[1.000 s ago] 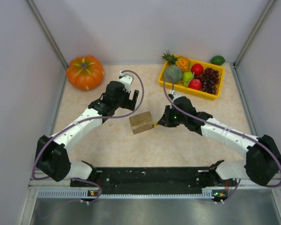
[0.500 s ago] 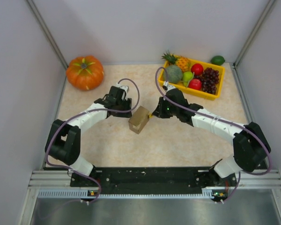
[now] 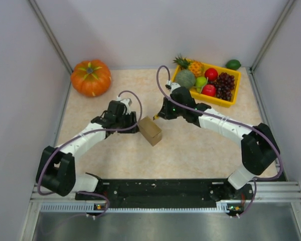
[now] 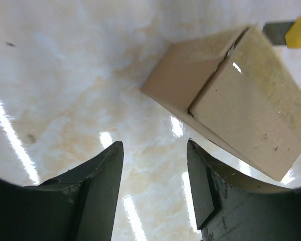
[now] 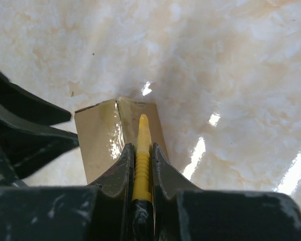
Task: Unpack the express box
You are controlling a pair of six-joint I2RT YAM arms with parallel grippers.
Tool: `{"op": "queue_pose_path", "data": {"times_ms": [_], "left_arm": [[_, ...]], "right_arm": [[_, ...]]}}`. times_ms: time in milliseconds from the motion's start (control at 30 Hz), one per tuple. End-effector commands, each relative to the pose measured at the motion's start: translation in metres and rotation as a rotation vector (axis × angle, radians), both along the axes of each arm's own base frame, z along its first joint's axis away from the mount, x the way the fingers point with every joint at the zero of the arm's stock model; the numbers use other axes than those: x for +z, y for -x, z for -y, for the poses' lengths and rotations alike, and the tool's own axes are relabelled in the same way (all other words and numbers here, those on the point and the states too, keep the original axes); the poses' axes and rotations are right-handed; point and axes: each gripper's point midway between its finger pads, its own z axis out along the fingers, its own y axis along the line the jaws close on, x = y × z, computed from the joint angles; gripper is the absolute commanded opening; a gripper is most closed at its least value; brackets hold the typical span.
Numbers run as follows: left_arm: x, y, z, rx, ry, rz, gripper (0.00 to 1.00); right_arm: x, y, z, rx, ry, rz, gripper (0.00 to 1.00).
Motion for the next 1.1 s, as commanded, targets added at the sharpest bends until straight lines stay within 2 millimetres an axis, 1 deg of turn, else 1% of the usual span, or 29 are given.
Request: {"op": "queue_pose_path", "data": {"times_ms": [0,33,67,133,167,200,233,267,300,333,367,400,433,467,500,533,567,600,633,667,700,733,800,833,900,933,1000,1067], "left_arm": [[0.068,-0.038,-0.030,0.144,-0.056,0.245,0.59],[0.086,-0.043,-0.029,0.142,-0.047,0.290,0.59],[0.099,-0.046,-0.029,0.128,-0.045,0.334,0.61],[0.125,-0.056,-0.025,0.121,-0.023,0.415,0.65],[0.132,-0.060,-0.024,0.113,-0.025,0.438,0.66],[0.138,-0.063,-0.023,0.111,-0.023,0.447,0.66],[0.153,-0.072,-0.027,0.143,-0.037,0.478,0.67],[0.151,-0.077,-0.025,0.138,-0.046,0.467,0.67],[0.154,-0.081,-0.023,0.135,-0.046,0.467,0.67],[0.166,-0.087,-0.020,0.135,-0.035,0.484,0.67],[0.161,-0.093,-0.015,0.121,-0.031,0.467,0.67],[0.162,-0.096,-0.012,0.115,-0.026,0.467,0.67],[0.171,-0.100,-0.004,0.090,0.003,0.477,0.67],[0.164,-0.103,0.005,0.056,0.022,0.452,0.67],[0.165,-0.104,0.010,0.033,0.035,0.449,0.67],[0.167,-0.108,0.016,0.011,0.047,0.453,0.67],[0.160,-0.111,0.023,-0.014,0.060,0.433,0.66],[0.158,-0.110,0.031,-0.050,0.090,0.416,0.66],[0.159,-0.111,0.038,-0.072,0.112,0.408,0.66],[0.148,-0.113,0.044,-0.087,0.126,0.371,0.66],[0.145,-0.109,0.053,-0.126,0.161,0.346,0.66],[0.133,-0.111,0.059,-0.135,0.173,0.306,0.65],[0.125,-0.109,0.069,-0.176,0.205,0.267,0.63],[0.114,-0.110,0.072,-0.179,0.205,0.239,0.63],[0.105,-0.108,0.079,-0.204,0.213,0.211,0.62],[0.097,-0.107,0.083,-0.217,0.216,0.188,0.62],[0.090,-0.103,0.087,-0.239,0.220,0.166,0.61],[0.078,-0.098,0.090,-0.266,0.219,0.130,0.60]], "right_arm": [[0.061,-0.007,0.018,-0.062,-0.010,0.154,0.00],[0.070,0.000,0.024,-0.061,-0.011,0.169,0.00],[0.075,0.004,0.027,-0.054,-0.014,0.178,0.00],[0.079,0.016,0.030,-0.005,0.003,0.202,0.00],[0.090,0.030,0.027,0.035,-0.006,0.237,0.00],[0.085,0.041,0.029,0.059,0.010,0.253,0.00],[0.088,0.048,0.029,0.091,0.029,0.299,0.00],[0.101,0.067,0.020,0.143,0.002,0.357,0.00],[0.091,0.076,0.020,0.172,0.015,0.360,0.00],[0.090,0.086,0.015,0.214,0.014,0.380,0.00],[0.088,0.095,0.012,0.244,0.007,0.388,0.00],[0.082,0.111,0.004,0.298,-0.009,0.391,0.00],[0.078,0.118,-0.001,0.328,-0.009,0.395,0.00],[0.075,0.124,-0.005,0.348,-0.008,0.396,0.00],[0.068,0.134,-0.015,0.379,-0.003,0.399,0.00],[0.063,0.137,-0.020,0.386,0.003,0.399,0.00],[0.059,0.139,-0.025,0.389,0.007,0.398,0.00],[0.047,0.140,-0.031,0.387,0.032,0.390,0.00],[0.046,0.138,-0.036,0.373,0.027,0.397,0.00],[0.041,0.135,-0.038,0.356,0.037,0.396,0.00],[0.040,0.128,-0.040,0.319,0.037,0.410,0.00],[0.034,0.123,-0.043,0.290,0.038,0.400,0.00],[0.027,0.112,-0.038,0.221,0.069,0.400,0.00],[0.025,0.109,-0.036,0.202,0.080,0.402,0.00],[0.018,0.103,-0.026,0.146,0.111,0.398,0.00],[0.017,0.102,-0.022,0.131,0.121,0.400,0.00],[0.011,0.101,-0.012,0.095,0.145,0.392,0.00],[0.009,0.100,-0.003,0.061,0.157,0.388,0.00]]}}
